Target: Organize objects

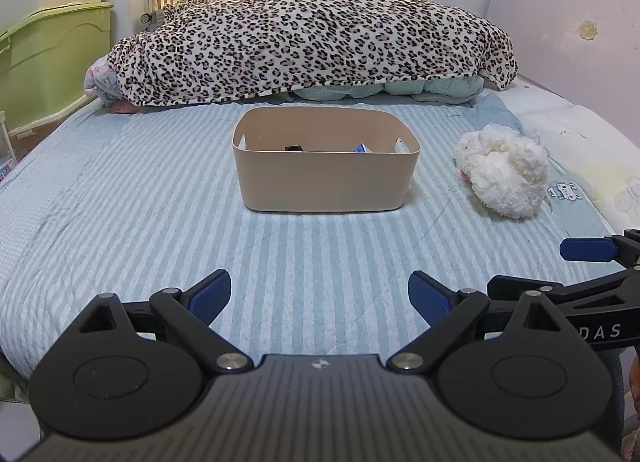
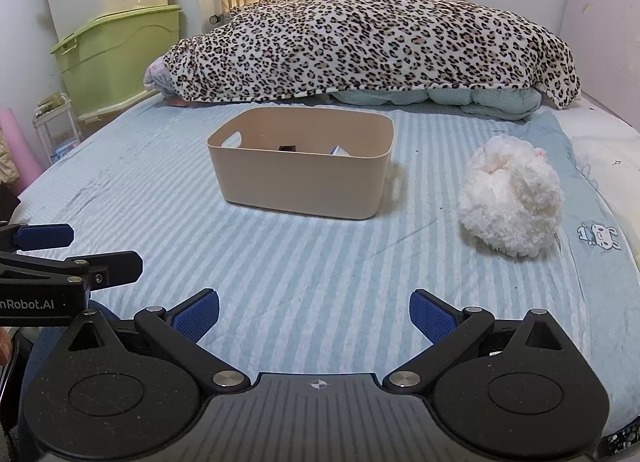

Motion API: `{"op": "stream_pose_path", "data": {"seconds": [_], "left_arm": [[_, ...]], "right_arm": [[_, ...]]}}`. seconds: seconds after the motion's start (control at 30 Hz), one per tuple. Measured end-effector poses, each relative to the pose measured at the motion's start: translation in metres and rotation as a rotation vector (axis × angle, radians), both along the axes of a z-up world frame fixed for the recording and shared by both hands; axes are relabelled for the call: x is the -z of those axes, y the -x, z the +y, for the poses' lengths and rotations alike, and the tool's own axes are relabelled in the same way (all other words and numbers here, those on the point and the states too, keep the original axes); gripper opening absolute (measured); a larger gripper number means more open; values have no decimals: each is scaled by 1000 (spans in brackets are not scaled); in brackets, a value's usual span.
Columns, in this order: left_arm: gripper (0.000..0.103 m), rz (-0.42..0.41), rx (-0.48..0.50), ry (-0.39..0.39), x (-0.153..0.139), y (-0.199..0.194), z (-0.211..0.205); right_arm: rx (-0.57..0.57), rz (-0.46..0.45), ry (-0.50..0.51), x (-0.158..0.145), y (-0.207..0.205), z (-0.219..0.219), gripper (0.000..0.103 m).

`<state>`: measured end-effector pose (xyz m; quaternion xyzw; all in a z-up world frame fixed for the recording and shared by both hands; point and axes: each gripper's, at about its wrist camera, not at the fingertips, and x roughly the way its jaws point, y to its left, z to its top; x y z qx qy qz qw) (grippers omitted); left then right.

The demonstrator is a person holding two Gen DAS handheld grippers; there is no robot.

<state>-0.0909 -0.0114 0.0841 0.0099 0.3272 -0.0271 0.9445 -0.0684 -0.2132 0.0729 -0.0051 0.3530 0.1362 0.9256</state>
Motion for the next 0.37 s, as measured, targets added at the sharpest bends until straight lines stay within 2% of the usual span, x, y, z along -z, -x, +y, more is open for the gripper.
{"op": "stream_pose_path", "data": {"seconds": [0.37], "left_arm": [[96, 10, 0, 5, 3, -3, -1]], "right_arm": [[7, 5, 0, 2, -2, 2, 103]]}}
